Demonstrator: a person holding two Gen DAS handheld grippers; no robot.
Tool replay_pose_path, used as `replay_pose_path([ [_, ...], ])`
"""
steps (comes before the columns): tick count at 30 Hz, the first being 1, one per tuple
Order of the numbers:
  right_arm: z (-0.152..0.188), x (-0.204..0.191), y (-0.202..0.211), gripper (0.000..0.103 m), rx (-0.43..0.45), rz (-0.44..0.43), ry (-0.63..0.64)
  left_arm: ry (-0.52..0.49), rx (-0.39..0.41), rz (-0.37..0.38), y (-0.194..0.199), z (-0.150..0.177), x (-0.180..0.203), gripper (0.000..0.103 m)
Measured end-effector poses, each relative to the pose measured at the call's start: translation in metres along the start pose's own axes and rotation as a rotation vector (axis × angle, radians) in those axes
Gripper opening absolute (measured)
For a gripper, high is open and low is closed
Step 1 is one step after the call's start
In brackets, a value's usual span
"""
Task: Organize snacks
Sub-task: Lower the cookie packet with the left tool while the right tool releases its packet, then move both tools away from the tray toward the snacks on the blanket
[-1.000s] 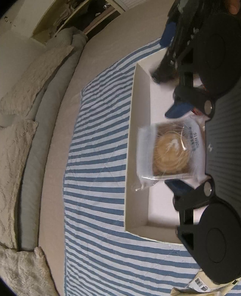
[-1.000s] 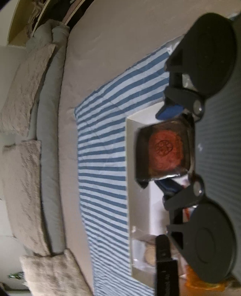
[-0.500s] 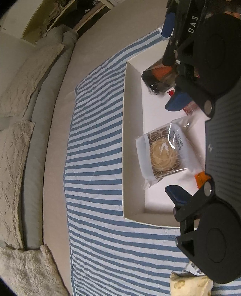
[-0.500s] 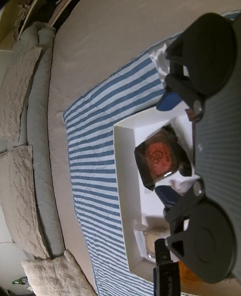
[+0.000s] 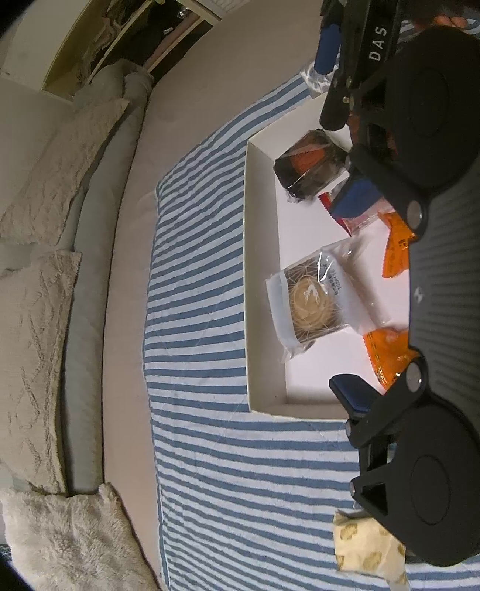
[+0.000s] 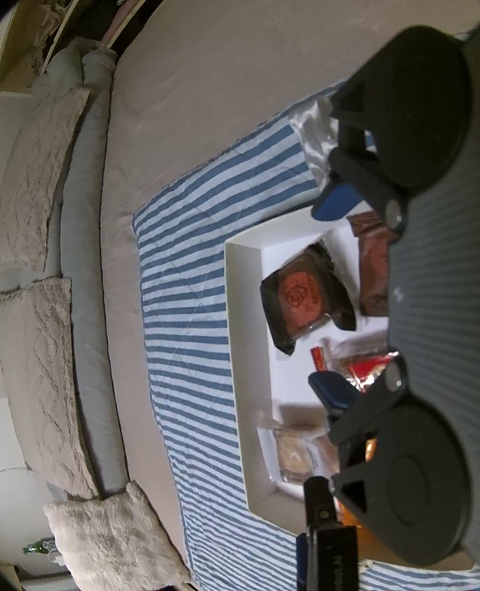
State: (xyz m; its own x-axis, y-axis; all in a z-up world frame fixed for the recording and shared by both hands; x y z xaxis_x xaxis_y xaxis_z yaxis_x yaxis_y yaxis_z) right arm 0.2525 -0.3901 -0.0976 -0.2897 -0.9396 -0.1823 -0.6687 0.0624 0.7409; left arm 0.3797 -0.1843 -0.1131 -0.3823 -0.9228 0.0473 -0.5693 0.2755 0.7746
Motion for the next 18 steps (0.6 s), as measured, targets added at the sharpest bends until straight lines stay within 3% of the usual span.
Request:
replay_pose_path([
  [11,0.008,0.004,0.034,0.1,0.024,-0.021,-0.037,-0.011,0.022,-0.016,0.036,0.012,-0.008,0.103],
  [18,0.018,-0.002,0.056,0.103,0.042,-0.016,-0.028,-0.014,0.043,-0.031,0.059,0.021,-0.018,0.103],
])
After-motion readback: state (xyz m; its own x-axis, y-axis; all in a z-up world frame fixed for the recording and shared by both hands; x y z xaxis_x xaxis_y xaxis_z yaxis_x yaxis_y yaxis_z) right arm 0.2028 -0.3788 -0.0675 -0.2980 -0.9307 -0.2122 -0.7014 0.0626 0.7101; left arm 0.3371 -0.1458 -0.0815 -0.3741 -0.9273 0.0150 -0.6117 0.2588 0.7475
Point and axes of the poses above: each gripper's, at about its wrist camera, not at the fingertips, and y roughly against the way its jaws point, x to its right, z to its underside, the point moved 1 cm from there along -y, roughly the way its jaws point, and after that the axes turned 13 degrees about -y, right-handed, at the moved point
